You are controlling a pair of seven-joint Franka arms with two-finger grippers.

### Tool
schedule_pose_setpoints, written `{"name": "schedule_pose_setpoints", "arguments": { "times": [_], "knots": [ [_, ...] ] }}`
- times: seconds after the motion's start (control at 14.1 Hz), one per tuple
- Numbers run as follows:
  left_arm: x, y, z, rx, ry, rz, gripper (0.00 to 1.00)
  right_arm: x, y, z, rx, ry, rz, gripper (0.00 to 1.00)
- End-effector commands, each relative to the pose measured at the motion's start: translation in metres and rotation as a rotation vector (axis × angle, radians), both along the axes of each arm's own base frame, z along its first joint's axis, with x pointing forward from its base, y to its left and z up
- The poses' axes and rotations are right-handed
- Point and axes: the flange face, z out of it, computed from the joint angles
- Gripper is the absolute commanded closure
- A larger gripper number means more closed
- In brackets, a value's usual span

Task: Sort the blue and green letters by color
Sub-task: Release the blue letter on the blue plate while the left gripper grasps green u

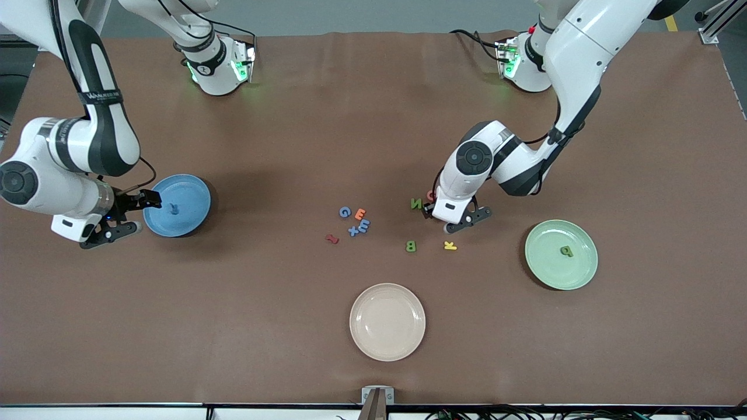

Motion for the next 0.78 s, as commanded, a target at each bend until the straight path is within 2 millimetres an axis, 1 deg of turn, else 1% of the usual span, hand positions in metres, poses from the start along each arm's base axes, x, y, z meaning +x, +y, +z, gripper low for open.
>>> {"name": "schedule_pose_setpoints", "arguments": {
  "times": [0.0,0.14,0.28,0.35,0.43,0.5,0.57,0.64,0.71],
  "knots": [
    [0.001,-0.002,-0.007,0.003,-0.001,0.020,0.38,-0.004,0.049,0.008,-0.024,0.025,-0.103,0.00],
    [0.002,-0.002,-0.010,0.001,0.005,0.024,0.40,-0.008,0.090,0.024,-0.068,0.023,-0.221,0.00],
    [0.002,-0.001,-0.015,0.004,0.011,0.025,0.41,-0.009,0.134,0.044,-0.110,-0.002,-0.345,0.00],
    [0.002,0.000,-0.018,0.007,0.013,0.022,0.43,-0.008,0.156,0.054,-0.121,-0.012,-0.404,0.00],
    [0.002,0.001,-0.020,0.014,0.009,0.010,0.44,-0.009,0.173,0.057,-0.124,-0.018,-0.470,0.00],
    [0.002,0.001,-0.023,0.015,0.010,0.008,0.44,-0.011,0.185,0.060,-0.141,-0.028,-0.578,0.00],
    [0.006,0.000,-0.022,0.012,0.005,0.009,0.44,-0.009,0.188,0.060,-0.163,-0.034,-0.669,0.00],
    [0.007,-0.001,-0.024,0.010,0.007,0.013,0.44,-0.013,0.204,0.059,-0.164,-0.034,-0.644,0.00],
    [0.007,0.000,-0.025,0.011,0.008,0.014,0.44,-0.021,0.226,0.055,-0.170,-0.031,-0.623,0.00]
  ]
}}
